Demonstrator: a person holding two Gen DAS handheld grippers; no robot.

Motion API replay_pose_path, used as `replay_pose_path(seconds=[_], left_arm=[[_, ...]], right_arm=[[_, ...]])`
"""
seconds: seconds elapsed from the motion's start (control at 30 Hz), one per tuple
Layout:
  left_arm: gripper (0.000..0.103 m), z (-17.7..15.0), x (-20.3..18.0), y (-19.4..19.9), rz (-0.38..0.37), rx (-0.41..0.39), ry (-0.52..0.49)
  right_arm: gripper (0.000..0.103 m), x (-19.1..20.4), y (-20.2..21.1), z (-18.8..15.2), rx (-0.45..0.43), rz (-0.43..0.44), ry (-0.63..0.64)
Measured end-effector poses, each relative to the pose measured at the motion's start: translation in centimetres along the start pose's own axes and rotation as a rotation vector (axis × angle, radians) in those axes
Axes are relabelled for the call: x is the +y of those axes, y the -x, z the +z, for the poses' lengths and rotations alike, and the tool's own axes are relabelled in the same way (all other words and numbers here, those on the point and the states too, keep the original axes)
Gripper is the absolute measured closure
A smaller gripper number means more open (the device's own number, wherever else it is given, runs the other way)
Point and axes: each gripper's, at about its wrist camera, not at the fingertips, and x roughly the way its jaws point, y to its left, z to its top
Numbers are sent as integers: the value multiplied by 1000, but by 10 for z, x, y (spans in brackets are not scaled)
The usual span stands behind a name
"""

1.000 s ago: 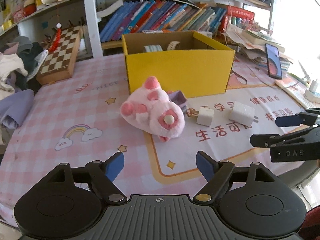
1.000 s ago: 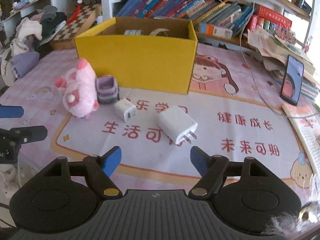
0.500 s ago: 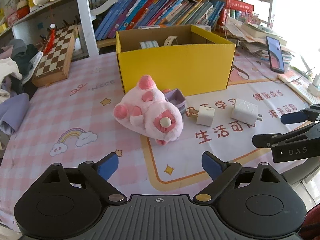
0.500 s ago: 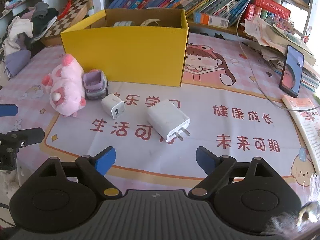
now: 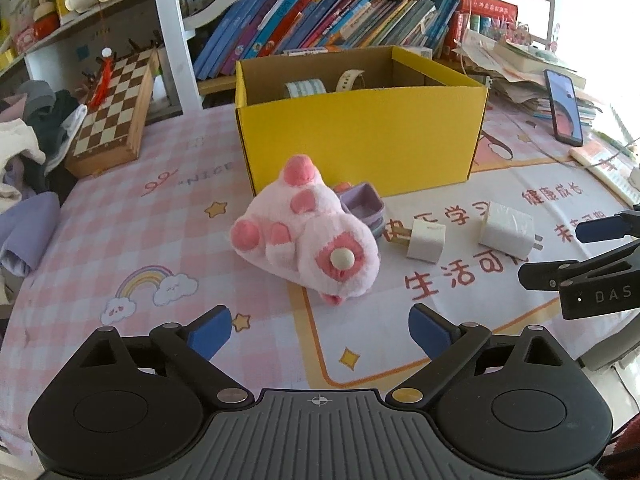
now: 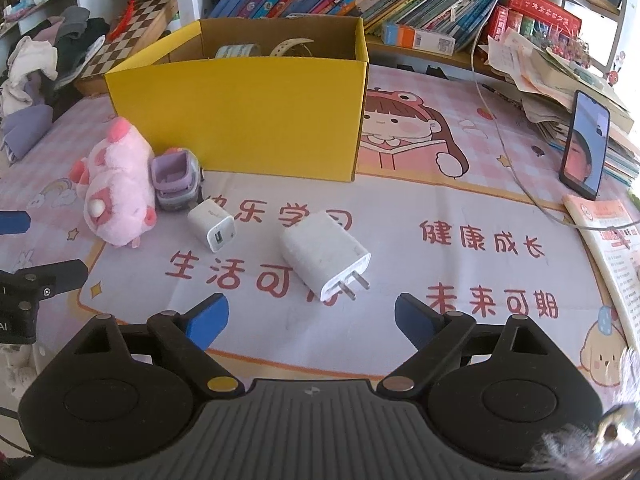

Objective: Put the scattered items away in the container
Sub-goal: 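Grasp the pink plush pig with the left tool while the right tool grasps the large white plug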

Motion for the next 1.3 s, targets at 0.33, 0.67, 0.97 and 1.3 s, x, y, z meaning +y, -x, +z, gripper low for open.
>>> replay_pose_path(seconds=[0.33,0.67,0.97,1.3], left_arm=[[6,12,4,-14,14,2,18],[6,24,8,-31,21,16,34],[6,32,9,-47,19,6,49],[6,37,11,-64,23,24,70]], right_arm=[[15,-8,-19,13,32,5,-5],[16,-11,-38,27,61,13,25],[21,-16,-51,35,84,20,45],[36,-16,-61,33,106,42,75]])
